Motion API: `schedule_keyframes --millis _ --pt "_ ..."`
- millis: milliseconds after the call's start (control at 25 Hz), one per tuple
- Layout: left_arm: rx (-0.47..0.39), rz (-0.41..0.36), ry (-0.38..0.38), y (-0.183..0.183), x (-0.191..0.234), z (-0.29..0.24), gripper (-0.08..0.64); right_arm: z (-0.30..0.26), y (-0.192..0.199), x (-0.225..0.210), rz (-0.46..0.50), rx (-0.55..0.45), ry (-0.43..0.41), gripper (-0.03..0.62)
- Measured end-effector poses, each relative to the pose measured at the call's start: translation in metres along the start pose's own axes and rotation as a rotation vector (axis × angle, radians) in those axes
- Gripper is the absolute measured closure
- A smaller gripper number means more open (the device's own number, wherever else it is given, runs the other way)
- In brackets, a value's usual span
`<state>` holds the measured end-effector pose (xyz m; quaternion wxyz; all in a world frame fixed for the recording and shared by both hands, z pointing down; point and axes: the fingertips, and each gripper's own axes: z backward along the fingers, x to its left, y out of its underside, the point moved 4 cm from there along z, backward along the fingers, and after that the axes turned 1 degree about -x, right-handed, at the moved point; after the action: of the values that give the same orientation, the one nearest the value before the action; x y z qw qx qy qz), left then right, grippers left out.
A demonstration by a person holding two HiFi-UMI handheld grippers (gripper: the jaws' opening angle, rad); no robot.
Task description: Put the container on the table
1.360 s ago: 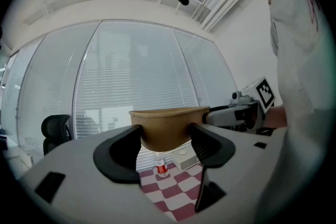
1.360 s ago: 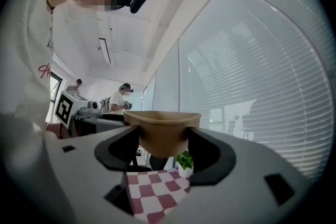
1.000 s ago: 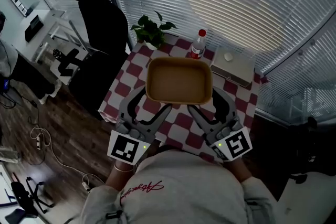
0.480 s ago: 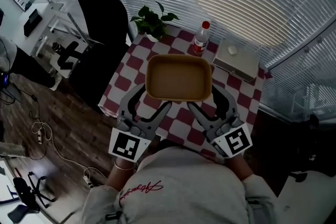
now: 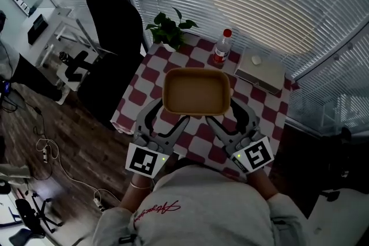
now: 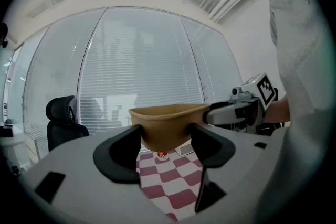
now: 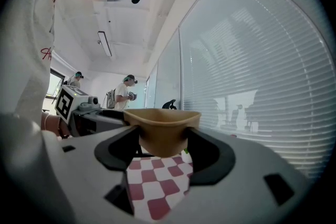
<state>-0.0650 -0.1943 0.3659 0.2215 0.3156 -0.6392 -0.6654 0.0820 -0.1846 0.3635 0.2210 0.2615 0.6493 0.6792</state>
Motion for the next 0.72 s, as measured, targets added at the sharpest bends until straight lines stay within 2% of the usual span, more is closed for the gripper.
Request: schedule_keyframes --millis 120,280,720 --pt "0.003 -0.021 -0.005 0.002 0.000 -0.001 0.267 -0.001 0.004 0.000 0.006 0.012 0.005 0.304" --pt "0.020 0.027 0.000 0.010 -0.001 -0.001 0.266 0.001 0.011 0.001 -0.003 0.010 0.007 0.304" --pt "0.040 0.049 0.021 0.038 -0.003 -0.012 0.267 0.001 0.037 -0.007 -0.023 0.073 0.016 0.304"
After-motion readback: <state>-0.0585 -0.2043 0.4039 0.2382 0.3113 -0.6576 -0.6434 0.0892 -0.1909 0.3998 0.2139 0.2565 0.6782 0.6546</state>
